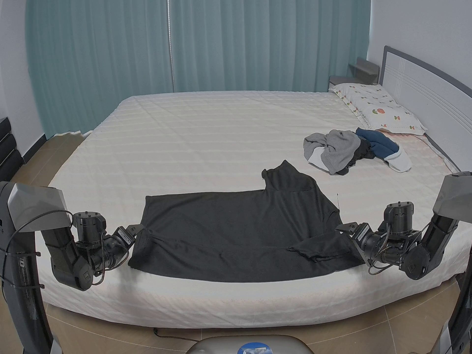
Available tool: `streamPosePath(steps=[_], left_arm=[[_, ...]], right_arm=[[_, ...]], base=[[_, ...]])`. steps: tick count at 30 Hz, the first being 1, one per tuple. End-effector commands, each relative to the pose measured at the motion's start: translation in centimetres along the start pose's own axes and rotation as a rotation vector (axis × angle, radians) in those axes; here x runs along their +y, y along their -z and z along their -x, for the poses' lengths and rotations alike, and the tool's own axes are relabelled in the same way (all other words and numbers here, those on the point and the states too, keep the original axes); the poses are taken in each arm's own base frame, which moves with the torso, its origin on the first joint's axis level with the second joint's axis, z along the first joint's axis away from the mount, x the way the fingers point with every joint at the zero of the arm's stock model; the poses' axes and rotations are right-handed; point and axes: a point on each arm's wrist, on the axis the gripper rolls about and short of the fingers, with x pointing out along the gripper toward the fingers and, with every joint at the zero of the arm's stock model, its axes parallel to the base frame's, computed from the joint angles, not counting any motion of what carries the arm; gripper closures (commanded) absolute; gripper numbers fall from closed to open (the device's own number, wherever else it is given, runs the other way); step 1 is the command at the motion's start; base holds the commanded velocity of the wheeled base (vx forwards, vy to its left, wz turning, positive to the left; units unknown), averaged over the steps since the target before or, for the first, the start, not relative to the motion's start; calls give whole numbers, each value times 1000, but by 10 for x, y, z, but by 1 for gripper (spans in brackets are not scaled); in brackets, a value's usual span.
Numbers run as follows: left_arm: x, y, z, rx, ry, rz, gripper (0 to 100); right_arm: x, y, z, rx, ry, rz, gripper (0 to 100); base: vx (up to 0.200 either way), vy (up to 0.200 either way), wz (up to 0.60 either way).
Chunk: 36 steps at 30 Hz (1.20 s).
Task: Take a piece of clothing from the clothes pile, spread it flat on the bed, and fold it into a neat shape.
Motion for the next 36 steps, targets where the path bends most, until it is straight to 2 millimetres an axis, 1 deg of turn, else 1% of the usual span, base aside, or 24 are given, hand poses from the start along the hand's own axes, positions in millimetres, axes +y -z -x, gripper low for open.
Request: streamPosePath(steps=[1, 6, 9, 12, 16, 24, 25, 31, 36], left_arm=[[-2, -3, 11, 42, 9, 72, 0], [-1, -1, 8, 54, 6, 100, 0], [-1, -1, 8, 54, 6, 100, 0], [-1, 0, 7, 57, 4, 100, 0], [0, 1, 5, 58, -3, 100, 0], [1, 2, 4, 61, -6, 100, 0], [2, 1, 4, 60, -7, 101, 0], [1, 2, 4, 61, -6, 100, 0], [2, 2, 3, 62, -9, 101, 0]], right_arm=[[2, 16, -7, 33, 16, -2, 0], [-6, 24, -17, 55, 47, -2, 0], [-8, 24, -21, 55, 53, -3, 0], [-11, 25, -30, 51, 63, -5, 0], [-10, 24, -38, 39, 63, -25, 0], [-6, 24, -41, 27, 54, -34, 0], [-6, 25, -42, 30, 54, -33, 100], [-8, 26, -45, -4, 84, -29, 100], [-8, 25, -40, -23, 106, -33, 100]], base=[[0, 0, 0], [0, 0, 0], [0, 0, 0], [0, 0, 0], [0, 0, 0], [0, 0, 0], [0, 0, 0], [0, 0, 0], [0, 0, 0]])
